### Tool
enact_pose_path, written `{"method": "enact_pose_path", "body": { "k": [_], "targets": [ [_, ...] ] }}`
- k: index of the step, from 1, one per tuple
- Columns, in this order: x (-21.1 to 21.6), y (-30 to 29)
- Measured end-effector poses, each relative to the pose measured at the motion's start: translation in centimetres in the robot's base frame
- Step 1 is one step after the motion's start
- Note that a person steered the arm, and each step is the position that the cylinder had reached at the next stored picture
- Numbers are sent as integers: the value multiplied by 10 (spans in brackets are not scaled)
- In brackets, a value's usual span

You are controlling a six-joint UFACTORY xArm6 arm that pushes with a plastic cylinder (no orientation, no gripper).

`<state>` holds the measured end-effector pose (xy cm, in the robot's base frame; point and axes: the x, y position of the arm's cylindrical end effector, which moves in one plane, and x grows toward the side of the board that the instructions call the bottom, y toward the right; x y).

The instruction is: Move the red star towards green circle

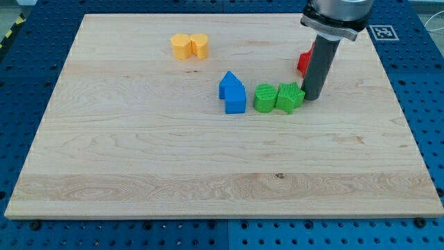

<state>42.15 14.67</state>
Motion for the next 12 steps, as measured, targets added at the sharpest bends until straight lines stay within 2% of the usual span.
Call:
{"method": "enact_pose_path", "body": {
  "k": [2, 4, 5, 7, 8, 10, 12],
  "targets": [
    [0, -52],
    [-1, 35],
    [-26, 65],
    [-109, 64],
    [-107, 41],
    [-60, 38],
    [-28, -25]
  ]
}}
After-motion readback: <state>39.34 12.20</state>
